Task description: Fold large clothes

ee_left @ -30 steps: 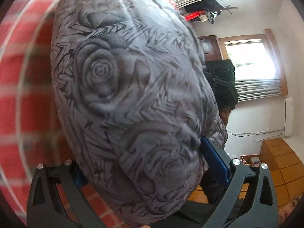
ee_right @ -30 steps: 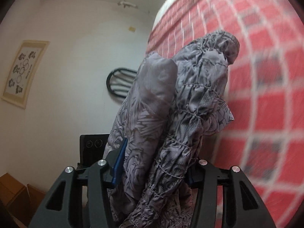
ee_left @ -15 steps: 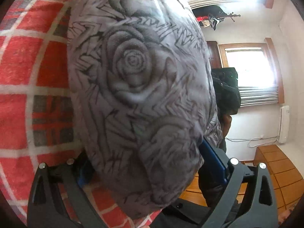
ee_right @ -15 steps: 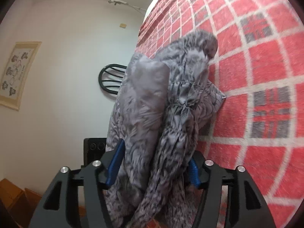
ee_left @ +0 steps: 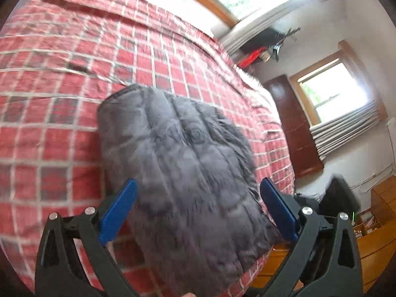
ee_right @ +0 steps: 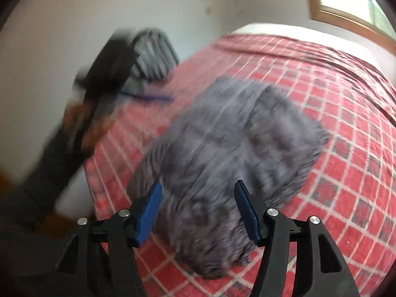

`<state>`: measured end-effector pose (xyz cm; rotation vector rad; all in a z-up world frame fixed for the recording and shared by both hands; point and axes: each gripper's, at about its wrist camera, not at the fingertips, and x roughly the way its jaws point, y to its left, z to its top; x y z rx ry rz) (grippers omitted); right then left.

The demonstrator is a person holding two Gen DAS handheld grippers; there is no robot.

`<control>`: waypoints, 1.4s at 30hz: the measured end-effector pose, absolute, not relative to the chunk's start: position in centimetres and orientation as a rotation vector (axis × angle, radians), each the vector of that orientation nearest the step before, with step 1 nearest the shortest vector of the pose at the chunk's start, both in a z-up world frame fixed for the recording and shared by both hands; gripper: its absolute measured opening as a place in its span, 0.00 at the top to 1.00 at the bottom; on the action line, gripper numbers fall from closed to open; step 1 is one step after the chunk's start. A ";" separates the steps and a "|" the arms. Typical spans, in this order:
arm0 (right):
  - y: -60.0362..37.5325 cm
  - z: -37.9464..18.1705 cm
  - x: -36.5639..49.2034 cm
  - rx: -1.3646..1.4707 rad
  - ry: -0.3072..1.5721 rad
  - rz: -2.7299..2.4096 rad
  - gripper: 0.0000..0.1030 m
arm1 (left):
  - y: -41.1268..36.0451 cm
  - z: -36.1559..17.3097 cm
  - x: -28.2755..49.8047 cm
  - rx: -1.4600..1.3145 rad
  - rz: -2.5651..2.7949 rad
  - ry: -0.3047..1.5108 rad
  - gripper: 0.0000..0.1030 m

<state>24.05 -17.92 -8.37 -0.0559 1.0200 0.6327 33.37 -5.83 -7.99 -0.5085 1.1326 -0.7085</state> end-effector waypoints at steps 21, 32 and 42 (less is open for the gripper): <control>-27.1 -9.1 27.3 0.261 0.977 0.525 0.44 | -9.9 -7.9 28.6 -0.335 -0.763 1.119 0.03; -26.7 -8.8 23.9 0.203 1.015 0.516 0.43 | -8.2 -9.1 25.5 -0.349 -0.684 1.122 0.03; -22.8 -12.2 19.6 0.045 1.037 0.399 0.37 | -12.1 -13.0 21.2 -0.167 -0.551 1.136 0.03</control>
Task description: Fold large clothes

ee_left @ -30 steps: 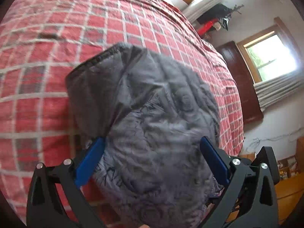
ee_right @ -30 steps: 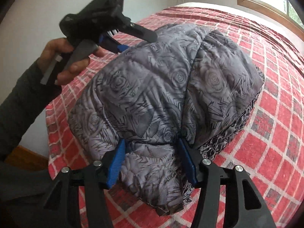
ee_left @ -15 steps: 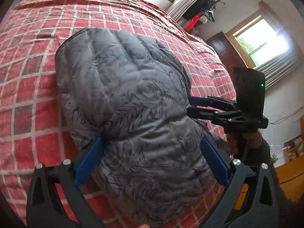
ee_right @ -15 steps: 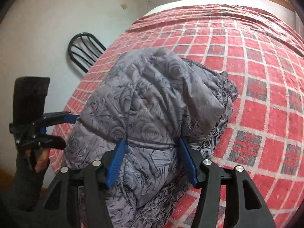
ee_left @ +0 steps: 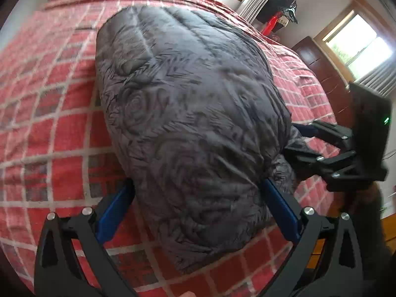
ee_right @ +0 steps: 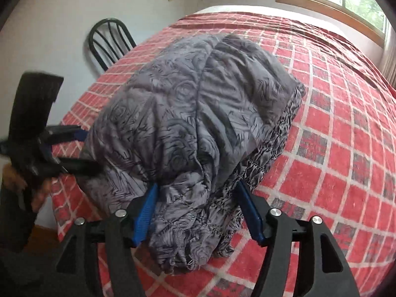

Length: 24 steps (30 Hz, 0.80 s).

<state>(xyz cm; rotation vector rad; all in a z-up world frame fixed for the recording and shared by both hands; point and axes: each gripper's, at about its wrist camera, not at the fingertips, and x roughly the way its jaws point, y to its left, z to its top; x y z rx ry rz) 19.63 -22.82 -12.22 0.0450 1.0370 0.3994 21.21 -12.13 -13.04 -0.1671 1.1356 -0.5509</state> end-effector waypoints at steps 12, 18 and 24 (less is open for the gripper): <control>-21.5 -6.4 6.4 -0.077 0.769 -0.090 0.04 | -10.4 -4.7 8.3 0.055 -0.124 0.762 0.03; -21.3 -4.8 0.3 0.069 0.723 -0.070 0.04 | -9.2 -3.0 2.4 -0.020 -0.087 0.756 0.03; -18.7 -5.0 -2.4 0.010 0.811 -0.086 0.04 | -9.3 -2.6 -2.3 -0.038 -0.029 0.780 0.03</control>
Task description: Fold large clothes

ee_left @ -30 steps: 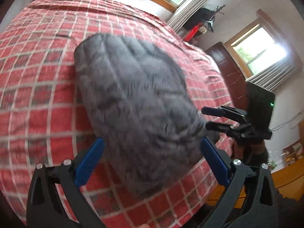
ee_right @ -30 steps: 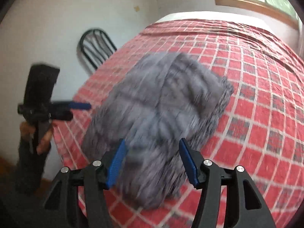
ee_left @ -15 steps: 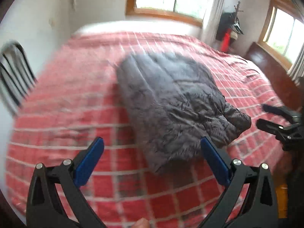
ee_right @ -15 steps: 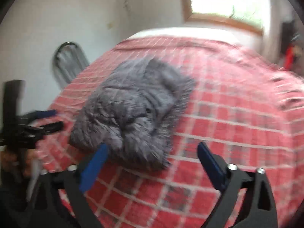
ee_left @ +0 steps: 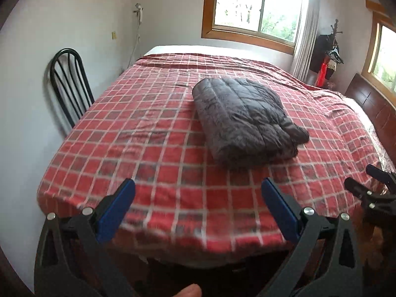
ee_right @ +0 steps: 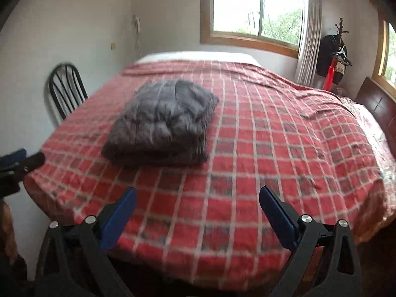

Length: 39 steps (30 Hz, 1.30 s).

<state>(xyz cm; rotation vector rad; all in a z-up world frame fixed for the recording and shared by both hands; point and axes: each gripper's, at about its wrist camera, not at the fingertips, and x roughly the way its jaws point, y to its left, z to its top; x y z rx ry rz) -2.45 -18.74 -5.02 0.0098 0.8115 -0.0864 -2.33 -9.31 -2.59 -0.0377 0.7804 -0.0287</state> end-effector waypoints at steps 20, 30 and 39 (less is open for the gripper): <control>-17.0 -3.0 -6.4 -0.047 0.721 -0.174 0.04 | -10.4 -1.6 -6.4 -0.006 -0.066 0.724 0.03; -16.9 -3.1 -6.1 -0.038 0.727 -0.160 0.04 | -10.3 -1.7 -6.0 -0.018 -0.059 0.733 0.03; -16.8 -3.0 -6.2 -0.036 0.722 -0.162 0.04 | -10.2 -1.8 -6.2 -0.020 -0.060 0.737 0.03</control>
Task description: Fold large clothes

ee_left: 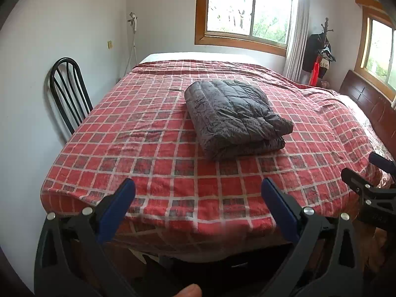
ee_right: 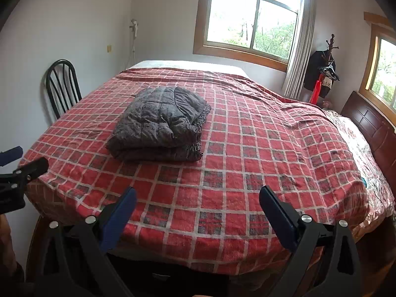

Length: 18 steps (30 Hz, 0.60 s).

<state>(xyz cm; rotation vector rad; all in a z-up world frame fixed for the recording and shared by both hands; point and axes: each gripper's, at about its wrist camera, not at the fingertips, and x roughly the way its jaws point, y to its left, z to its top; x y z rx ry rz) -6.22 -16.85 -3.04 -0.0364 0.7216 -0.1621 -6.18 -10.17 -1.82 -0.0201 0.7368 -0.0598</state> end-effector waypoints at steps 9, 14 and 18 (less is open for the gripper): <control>-16.7 -3.1 -6.2 -0.036 0.723 -0.162 0.04 | -10.0 -2.0 -6.3 -0.026 -0.054 0.740 0.03; -16.7 -3.1 -6.2 -0.035 0.724 -0.164 0.04 | -10.1 -2.0 -6.3 -0.022 -0.054 0.740 0.03; -16.7 -3.1 -6.3 -0.034 0.725 -0.164 0.04 | -10.0 -2.2 -6.2 -0.023 -0.056 0.743 0.03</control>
